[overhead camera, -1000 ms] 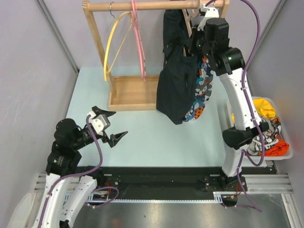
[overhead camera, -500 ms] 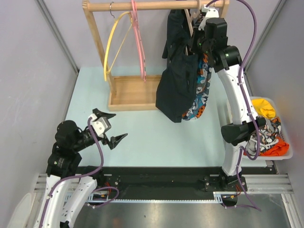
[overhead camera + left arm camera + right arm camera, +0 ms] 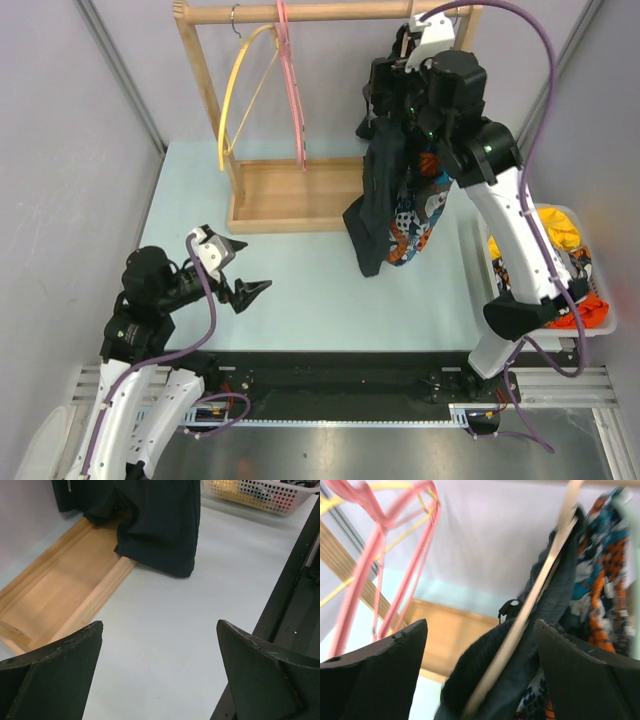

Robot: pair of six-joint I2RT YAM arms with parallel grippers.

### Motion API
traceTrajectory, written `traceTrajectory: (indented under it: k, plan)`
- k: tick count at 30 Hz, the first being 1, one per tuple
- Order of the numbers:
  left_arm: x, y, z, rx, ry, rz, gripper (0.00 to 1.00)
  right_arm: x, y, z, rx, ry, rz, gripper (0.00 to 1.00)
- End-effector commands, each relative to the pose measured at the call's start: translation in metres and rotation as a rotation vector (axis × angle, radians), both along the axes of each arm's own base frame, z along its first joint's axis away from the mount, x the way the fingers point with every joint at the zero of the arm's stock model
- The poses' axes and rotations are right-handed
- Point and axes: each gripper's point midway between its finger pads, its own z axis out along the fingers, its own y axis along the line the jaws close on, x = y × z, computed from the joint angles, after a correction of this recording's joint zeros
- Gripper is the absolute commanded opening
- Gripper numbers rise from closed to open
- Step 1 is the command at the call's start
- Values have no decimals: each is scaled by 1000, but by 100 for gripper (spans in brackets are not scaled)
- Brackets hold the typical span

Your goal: Place the shorts on the hanger

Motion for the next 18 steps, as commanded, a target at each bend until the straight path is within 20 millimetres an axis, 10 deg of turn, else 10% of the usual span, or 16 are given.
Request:
traceTrajectory:
  k: [1, 10, 18]
  plan:
    - [4, 2, 7, -34, 83, 46, 100, -31, -33, 54, 18, -147, -75, 94]
    - [23, 15, 5, -4, 215, 180, 100, -94, -61, 48, -22, -163, -13, 100]
    - [30, 43, -12, 111, 184, 312, 100, -161, -86, -49, -110, -2, 81, 100]
